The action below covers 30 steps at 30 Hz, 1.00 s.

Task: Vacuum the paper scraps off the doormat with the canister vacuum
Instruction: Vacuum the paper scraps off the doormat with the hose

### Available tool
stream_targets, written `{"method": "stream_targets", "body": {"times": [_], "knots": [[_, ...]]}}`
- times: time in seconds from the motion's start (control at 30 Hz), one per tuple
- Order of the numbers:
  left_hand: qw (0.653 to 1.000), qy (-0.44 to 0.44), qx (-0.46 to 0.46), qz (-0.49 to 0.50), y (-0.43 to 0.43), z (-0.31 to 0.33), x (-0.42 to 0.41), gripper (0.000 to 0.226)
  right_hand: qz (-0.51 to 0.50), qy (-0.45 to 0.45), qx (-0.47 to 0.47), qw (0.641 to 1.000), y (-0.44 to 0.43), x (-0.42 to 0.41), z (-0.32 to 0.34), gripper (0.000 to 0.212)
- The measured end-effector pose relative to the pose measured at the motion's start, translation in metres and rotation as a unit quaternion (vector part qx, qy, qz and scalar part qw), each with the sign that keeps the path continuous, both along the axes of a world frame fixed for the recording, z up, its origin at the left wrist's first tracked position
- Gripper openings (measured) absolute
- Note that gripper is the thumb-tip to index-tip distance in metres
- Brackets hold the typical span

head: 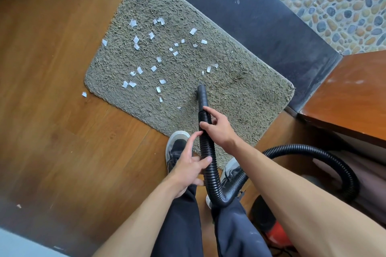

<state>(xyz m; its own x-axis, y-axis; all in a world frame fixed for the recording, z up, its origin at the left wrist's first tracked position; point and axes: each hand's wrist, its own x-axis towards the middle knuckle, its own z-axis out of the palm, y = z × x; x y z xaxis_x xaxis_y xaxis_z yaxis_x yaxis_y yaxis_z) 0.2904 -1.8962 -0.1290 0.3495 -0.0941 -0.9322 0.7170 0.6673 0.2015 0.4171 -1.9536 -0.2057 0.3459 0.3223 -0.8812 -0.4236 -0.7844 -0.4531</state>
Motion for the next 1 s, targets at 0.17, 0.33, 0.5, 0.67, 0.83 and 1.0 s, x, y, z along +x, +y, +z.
{"method": "stream_targets", "body": {"times": [0.17,0.33,0.5,0.67,0.83,1.0], "knots": [[1.000,-0.006,0.012,-0.006,0.008,-0.003,0.006,0.066,0.005,-0.017,0.017,1.000,0.009,0.007,-0.002,0.058],[1.000,-0.007,0.021,-0.018,0.023,-0.010,0.016,0.065,0.004,-0.015,0.031,0.999,0.022,0.018,-0.005,0.056],[1.000,-0.012,0.013,-0.026,0.024,-0.008,0.025,0.065,-0.006,-0.011,0.027,1.000,0.019,0.027,-0.004,0.056],[0.999,-0.011,0.009,-0.044,0.018,-0.008,0.034,0.066,-0.025,-0.020,0.017,0.999,0.007,0.033,-0.007,0.056],[0.999,-0.024,0.019,-0.044,0.022,-0.010,0.040,0.067,-0.038,-0.025,0.025,0.999,0.009,0.038,-0.011,0.056],[0.999,-0.016,0.015,-0.025,0.023,-0.011,0.029,0.066,-0.010,-0.014,0.028,0.999,0.018,0.029,-0.015,0.057]]}}
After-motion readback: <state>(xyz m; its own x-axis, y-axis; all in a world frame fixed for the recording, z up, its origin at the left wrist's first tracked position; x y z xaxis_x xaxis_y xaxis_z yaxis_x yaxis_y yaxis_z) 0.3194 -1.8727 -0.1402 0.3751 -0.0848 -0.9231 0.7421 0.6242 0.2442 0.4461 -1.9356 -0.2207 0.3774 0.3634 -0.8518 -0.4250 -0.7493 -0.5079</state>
